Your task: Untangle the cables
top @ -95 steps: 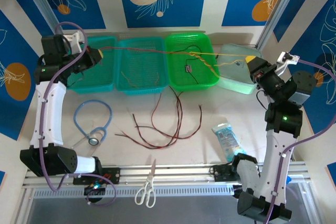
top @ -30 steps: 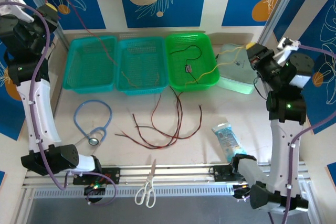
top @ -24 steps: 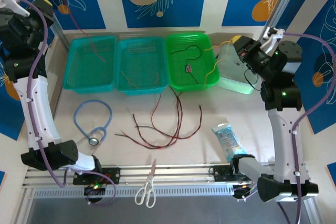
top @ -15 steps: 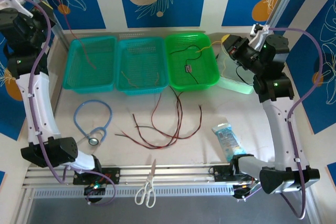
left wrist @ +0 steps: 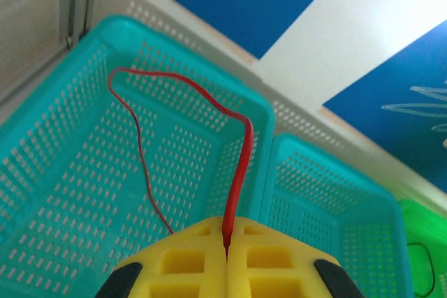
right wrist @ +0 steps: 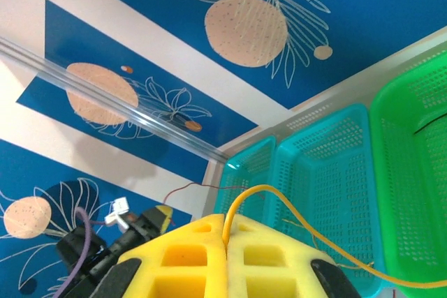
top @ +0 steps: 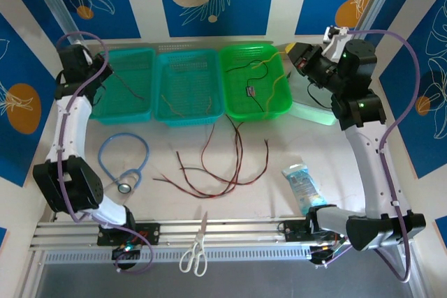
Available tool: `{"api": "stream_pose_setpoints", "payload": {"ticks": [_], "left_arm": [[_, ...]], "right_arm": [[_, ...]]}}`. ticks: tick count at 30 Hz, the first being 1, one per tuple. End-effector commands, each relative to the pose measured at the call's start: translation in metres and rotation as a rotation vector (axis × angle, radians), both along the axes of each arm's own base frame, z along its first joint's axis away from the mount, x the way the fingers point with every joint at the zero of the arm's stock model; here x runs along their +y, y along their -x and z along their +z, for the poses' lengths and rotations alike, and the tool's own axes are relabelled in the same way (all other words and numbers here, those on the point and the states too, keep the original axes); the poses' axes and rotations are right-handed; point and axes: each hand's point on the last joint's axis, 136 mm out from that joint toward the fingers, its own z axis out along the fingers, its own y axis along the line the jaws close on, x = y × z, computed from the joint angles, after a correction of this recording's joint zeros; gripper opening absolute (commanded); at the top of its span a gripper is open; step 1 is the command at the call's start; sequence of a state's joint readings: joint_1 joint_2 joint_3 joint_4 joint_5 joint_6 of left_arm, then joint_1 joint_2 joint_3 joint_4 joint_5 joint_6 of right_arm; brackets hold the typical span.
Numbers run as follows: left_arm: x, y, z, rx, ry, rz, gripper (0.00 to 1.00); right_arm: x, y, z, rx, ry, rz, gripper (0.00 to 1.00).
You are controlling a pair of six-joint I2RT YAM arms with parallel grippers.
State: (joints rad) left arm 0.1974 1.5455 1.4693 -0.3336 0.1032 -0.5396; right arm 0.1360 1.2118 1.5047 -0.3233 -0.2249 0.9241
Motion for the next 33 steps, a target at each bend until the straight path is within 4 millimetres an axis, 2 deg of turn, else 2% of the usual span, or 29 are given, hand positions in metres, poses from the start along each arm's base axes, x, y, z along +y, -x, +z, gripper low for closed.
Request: {"api": "stream_pose_setpoints", "payload": {"ticks": [1,8,14,18,22,27,29,33], "left_arm": [[-0.001,-0.004,-0.033,0.073,0.018,-0.014,0.0],[-0.015,-0.019,-0.087,0.192,0.109,-0.094,0.0],[-0.039,-0.034,-0.126,0.295,0.257,-0.195,0.0],[-0.035,-0.035,-0.142,0.334,0.254,-0.179,0.0],[-0.016,-0.03,-0.157,0.395,0.165,-0.122,0.0],[-0.017,-0.031,-0.181,0.457,0.201,-0.14,0.0],[-0.017,-0.033,-0.186,0.461,0.203,-0.149,0.16],[-0.011,-0.036,-0.189,0.468,0.183,-0.141,0.38]], "right_arm": [[0.016,0.006,0.022,-0.056,-0.007,0.063,0.0],[0.049,0.011,0.044,-0.104,-0.015,0.161,0.0],[0.083,0.005,0.046,-0.113,-0.024,0.241,0.0],[0.098,0.003,0.044,-0.104,-0.029,0.274,0.0],[0.112,0.005,0.043,-0.098,-0.031,0.302,0.0],[0.136,0.006,0.058,-0.133,-0.069,0.365,0.0],[0.149,0.006,0.067,-0.164,-0.085,0.4,0.0],[0.173,-0.002,0.074,-0.187,-0.095,0.444,0.0]]}}
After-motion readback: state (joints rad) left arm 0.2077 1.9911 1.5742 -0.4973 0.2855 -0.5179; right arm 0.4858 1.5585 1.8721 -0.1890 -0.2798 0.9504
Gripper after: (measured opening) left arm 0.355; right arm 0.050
